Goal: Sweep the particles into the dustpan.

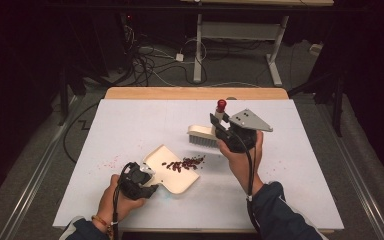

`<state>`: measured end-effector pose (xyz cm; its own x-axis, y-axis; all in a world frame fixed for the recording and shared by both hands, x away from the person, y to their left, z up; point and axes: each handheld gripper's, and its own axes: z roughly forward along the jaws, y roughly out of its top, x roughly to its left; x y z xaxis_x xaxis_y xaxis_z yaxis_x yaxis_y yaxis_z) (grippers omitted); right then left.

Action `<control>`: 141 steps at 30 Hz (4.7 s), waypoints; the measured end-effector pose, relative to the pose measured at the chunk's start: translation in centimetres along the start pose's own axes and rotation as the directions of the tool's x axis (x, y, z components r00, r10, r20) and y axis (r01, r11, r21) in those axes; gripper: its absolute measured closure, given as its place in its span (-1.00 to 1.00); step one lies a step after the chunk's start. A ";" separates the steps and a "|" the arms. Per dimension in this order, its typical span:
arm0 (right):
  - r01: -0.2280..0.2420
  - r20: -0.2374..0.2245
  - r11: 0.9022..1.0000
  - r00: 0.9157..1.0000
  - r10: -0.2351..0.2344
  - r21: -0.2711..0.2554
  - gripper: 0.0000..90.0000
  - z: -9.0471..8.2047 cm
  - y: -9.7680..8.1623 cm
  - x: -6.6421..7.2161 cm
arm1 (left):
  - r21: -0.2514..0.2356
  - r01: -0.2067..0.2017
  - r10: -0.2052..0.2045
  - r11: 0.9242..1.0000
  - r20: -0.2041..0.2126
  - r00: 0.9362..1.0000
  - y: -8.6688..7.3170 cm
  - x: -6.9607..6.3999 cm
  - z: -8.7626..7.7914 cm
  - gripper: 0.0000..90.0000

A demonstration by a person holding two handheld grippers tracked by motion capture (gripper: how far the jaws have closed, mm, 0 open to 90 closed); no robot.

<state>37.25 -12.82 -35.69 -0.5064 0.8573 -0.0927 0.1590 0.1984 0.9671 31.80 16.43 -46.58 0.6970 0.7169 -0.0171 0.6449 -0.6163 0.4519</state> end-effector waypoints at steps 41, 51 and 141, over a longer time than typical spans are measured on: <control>0.031 0.022 1.000 0.999 -0.031 -0.002 0.56 -1.4 -0.8 2.9 | -0.002 0.000 0.000 1.000 -0.002 1.000 0.7 -0.7 0.4 0.42; 0.053 0.075 0.999 0.996 -0.053 0.006 0.56 2.6 -2.4 2.8 | -0.004 0.022 -0.022 1.000 0.051 0.998 0.2 -0.1 0.2 0.42; 0.056 -0.088 0.998 0.994 -0.058 -0.023 0.55 -3.2 -2.0 0.0 | 0.087 -0.063 0.059 0.994 0.047 0.997 0.7 -0.2 -0.2 0.42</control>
<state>34.22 -14.77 -36.86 -0.5872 0.7993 -0.1276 0.1106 0.2353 0.9656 32.02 15.92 -46.13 0.7476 0.6634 -0.0322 0.6247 -0.6859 0.3731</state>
